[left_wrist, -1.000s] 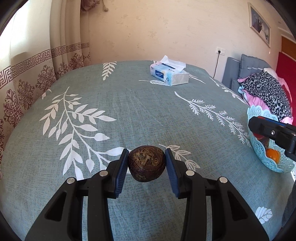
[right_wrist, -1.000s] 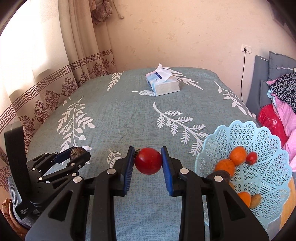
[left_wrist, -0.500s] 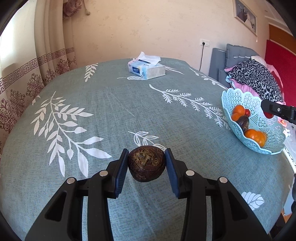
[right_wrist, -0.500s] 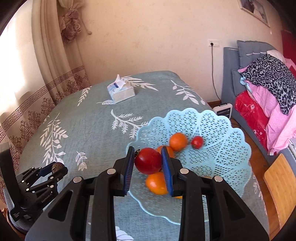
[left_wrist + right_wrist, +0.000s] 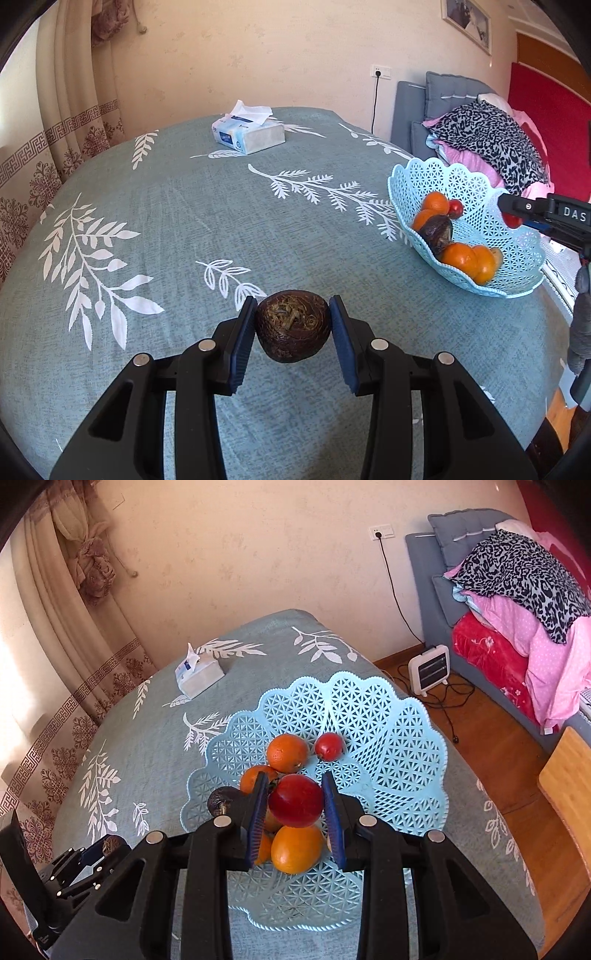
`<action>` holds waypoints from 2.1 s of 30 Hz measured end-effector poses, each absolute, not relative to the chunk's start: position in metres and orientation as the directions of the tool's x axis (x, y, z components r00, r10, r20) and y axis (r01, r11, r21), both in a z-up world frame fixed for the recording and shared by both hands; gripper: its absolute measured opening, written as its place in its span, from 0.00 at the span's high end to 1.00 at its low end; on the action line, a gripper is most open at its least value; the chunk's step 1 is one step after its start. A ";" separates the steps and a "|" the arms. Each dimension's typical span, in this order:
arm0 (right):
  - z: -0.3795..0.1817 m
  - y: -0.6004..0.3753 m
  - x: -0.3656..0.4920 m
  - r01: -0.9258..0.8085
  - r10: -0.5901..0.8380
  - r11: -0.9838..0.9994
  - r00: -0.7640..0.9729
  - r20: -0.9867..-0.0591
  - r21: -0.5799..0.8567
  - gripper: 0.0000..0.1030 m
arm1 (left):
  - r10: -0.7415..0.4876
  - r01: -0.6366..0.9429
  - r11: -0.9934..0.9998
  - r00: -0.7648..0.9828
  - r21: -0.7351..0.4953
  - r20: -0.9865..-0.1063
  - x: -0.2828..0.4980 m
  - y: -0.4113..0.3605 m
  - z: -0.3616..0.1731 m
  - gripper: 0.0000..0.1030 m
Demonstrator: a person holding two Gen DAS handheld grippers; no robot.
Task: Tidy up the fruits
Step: 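Drop the tomato into the blue basket with the right tool while the left tool carries the brown fruit, then lower the dark brown fruit into the basket and open the left tool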
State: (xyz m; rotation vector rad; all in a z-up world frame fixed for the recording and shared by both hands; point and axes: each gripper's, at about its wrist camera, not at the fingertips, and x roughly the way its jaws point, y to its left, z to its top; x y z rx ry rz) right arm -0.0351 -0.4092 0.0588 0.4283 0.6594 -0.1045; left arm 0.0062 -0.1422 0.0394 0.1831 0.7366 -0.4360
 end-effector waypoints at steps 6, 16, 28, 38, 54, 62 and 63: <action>0.045 -0.405 -0.017 0.225 0.051 0.912 0.767 -0.639 0.343 0.71 | -0.315 0.455 0.890 0.657 0.027 -0.685 0.004 -0.150 0.042 0.61; 0.055 -0.418 -0.034 0.272 -0.021 0.902 0.805 -0.593 0.337 0.50 | -0.325 0.475 0.879 0.656 0.039 -0.681 0.003 -0.165 0.051 0.61; 0.072 -0.437 -0.068 0.384 -0.232 0.893 0.838 -0.494 0.233 0.44 | -0.401 0.566 0.823 0.649 0.058 -0.647 0.004 -0.221 0.073 0.61; 0.067 -0.453 -0.080 0.420 -0.274 0.876 0.837 -0.473 0.236 0.41 | -0.471 0.652 0.757 0.598 0.052 -0.648 0.011 -0.282 0.071 0.61; 0.061 -0.451 -0.075 0.410 -0.255 0.879 0.836 -0.485 0.244 0.40 | -0.471 0.679 0.732 0.566 0.058 -0.676 0.025 -0.316 0.053 0.61; 0.060 -0.450 -0.074 0.409 -0.254 0.879 0.835 -0.488 0.243 0.40 | -0.470 0.680 0.730 0.567 0.063 -0.676 0.024 -0.318 0.052 0.59; 0.060 -0.450 -0.074 0.410 -0.254 0.879 0.835 -0.487 0.244 0.39 | -0.470 0.679 0.731 0.571 0.065 -0.673 0.024 -0.318 0.053 0.52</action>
